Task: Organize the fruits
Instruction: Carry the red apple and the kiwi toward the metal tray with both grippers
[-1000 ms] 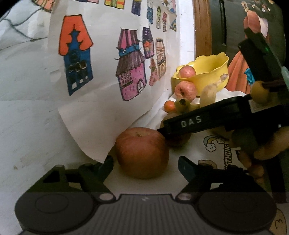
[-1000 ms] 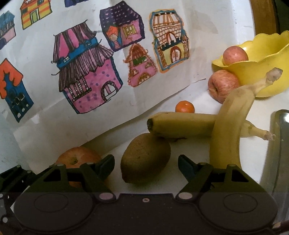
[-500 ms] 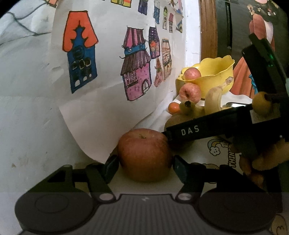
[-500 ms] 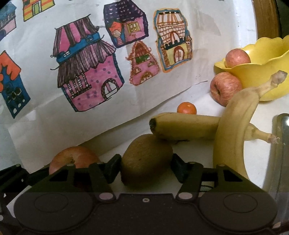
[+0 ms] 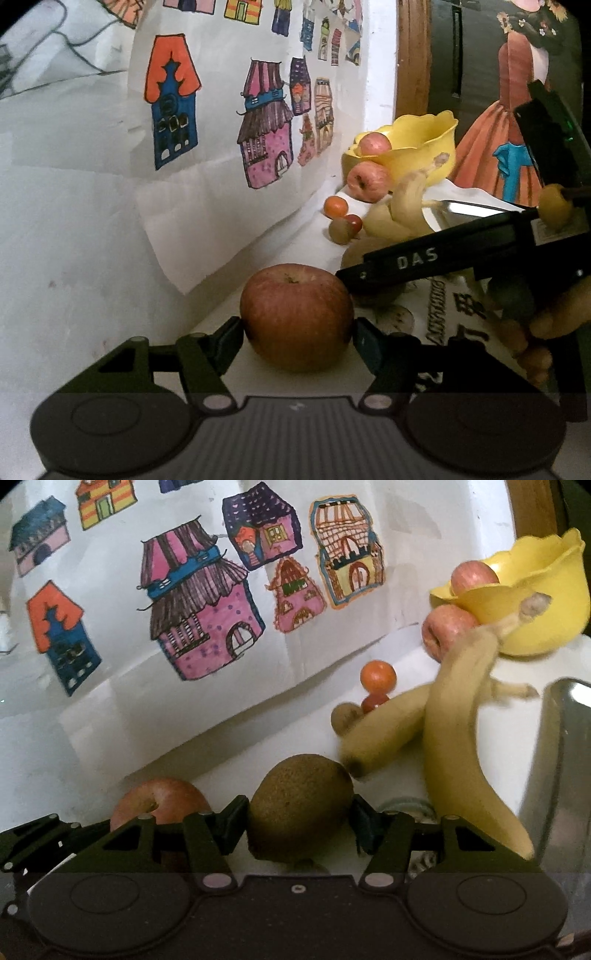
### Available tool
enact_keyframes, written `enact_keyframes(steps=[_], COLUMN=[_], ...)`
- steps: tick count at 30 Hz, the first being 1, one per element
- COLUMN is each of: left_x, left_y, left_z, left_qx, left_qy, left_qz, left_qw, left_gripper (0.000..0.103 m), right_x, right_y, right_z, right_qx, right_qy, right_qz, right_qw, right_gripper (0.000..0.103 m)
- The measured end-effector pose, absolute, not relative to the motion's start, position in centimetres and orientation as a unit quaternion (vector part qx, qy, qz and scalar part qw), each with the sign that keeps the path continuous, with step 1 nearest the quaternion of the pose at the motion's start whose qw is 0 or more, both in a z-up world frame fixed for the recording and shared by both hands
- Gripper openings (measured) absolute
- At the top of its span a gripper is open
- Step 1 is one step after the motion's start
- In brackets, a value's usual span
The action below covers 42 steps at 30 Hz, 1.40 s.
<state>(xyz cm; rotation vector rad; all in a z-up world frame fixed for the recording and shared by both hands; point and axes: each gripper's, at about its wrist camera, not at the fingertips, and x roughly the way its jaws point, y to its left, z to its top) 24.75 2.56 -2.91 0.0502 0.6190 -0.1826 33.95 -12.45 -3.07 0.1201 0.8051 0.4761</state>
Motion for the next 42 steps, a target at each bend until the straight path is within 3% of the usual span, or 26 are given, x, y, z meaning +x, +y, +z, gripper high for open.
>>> enact_keyframes(steps=[22,42], left_x=[18.2,21.5], left_y=[-1.2,-3.8], left_z=[-1.9,-2.3], left_qx=[0.026,0.082], left_qy=[0.289,0.247], left_qz=[-0.126,-0.136], left_qw=[0.949,0.956], left_gripper=[0.069,0.069], right_x=[22.9,21.3], right_y=[-20.1,-22.7], right_z=[0.6,0.5], right_qx=[0.086,0.100], right_qy=[0.370,0.356], right_qz=[0.230,0.218], right_qw=[0.896,0.903], right_gripper=[0.060,0.060])
